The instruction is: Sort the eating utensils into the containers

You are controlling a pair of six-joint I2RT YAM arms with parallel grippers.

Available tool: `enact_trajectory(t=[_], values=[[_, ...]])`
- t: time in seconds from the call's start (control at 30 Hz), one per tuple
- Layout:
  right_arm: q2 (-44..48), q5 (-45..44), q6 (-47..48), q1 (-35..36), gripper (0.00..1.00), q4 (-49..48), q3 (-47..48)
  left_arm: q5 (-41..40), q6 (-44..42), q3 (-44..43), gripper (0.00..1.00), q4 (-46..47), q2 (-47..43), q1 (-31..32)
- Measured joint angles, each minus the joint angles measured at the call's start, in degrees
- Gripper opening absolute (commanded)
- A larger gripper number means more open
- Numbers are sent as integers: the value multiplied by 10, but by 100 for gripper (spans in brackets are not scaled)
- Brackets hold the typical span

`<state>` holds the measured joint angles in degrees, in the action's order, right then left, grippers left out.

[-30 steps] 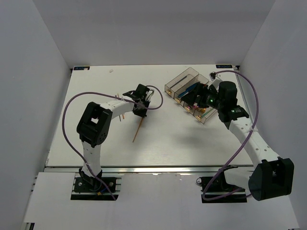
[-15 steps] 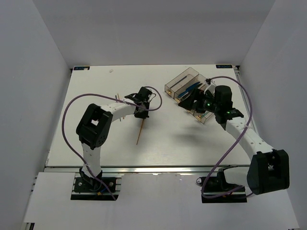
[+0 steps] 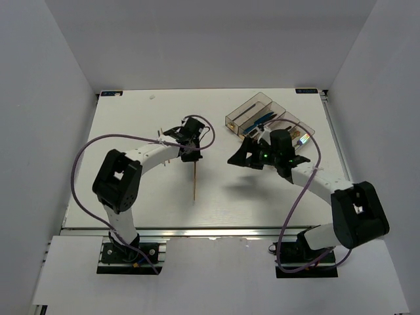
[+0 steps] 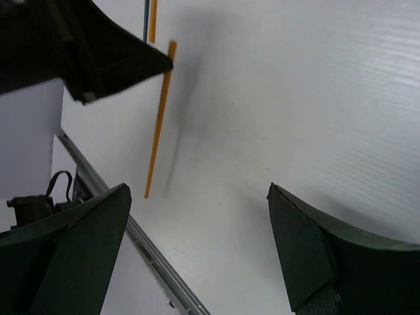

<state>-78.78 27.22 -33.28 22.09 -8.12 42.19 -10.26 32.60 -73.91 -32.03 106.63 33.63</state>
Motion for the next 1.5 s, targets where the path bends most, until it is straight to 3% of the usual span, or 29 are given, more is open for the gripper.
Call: enact_trajectory(t=[0.27,0.5,0.73,0.83,0.9,0.93,0.97,1.0,1.03,1.07,1.1,1.33,1.5], values=[[-61,17,-36,83,88,-94,-8,10,48,19,0,39,-94,3],[-114,26,-58,115,85,-157,4,52,76,43,0,76,-131,8],[-174,31,-69,131,73,-182,58,84,88,48,0,101,-145,12],[-193,33,-73,139,45,-193,85,90,88,48,0,103,-149,14],[-203,34,-80,144,5,-203,98,92,88,48,0,103,-150,14],[-206,34,-80,144,0,-205,102,92,88,48,3,103,-151,14],[-210,22,-87,145,0,-197,104,91,87,48,14,100,-157,13],[-216,32,-93,142,0,-205,106,87,86,48,30,97,-160,13],[-218,32,-97,143,0,-208,109,81,85,47,70,97,-160,13],[-218,28,-99,144,0,-209,111,76,84,45,90,92,-161,13],[-218,26,-100,144,0,-204,113,65,83,41,98,83,-161,13],[-230,-40,-138,110,0,-150,156,-86,46,-35,98,-24,-202,14],[-269,-139,-161,45,0,-50,278,-216,-9,-46,98,-81,-291,14]])
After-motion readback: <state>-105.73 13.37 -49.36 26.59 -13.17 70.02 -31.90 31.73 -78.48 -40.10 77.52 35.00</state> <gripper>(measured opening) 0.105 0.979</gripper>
